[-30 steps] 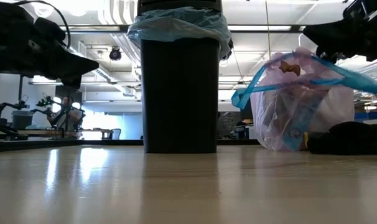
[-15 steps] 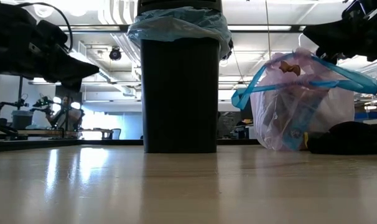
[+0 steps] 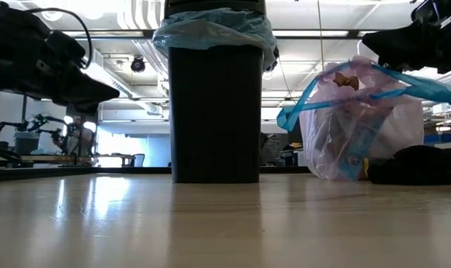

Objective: Place trash/remove bag and relplace
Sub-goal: Return to Home Position

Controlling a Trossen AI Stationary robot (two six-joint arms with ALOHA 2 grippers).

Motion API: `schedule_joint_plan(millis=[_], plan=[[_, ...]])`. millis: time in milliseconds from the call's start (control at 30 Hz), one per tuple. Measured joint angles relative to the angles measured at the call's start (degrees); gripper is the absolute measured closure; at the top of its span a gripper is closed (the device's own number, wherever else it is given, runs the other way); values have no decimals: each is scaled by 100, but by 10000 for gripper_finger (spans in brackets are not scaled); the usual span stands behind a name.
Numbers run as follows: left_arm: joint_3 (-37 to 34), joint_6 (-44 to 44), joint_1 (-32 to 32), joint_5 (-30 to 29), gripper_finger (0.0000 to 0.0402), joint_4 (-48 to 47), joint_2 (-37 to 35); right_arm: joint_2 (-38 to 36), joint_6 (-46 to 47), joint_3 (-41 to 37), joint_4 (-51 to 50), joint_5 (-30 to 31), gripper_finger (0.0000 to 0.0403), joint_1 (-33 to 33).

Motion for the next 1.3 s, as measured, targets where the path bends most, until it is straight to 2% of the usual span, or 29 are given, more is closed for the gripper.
schedule_joint_plan(millis=[1300], plan=[[0,-1,0,-2,397,-1,389,-1,79,0,-2,-6,394,-2]])
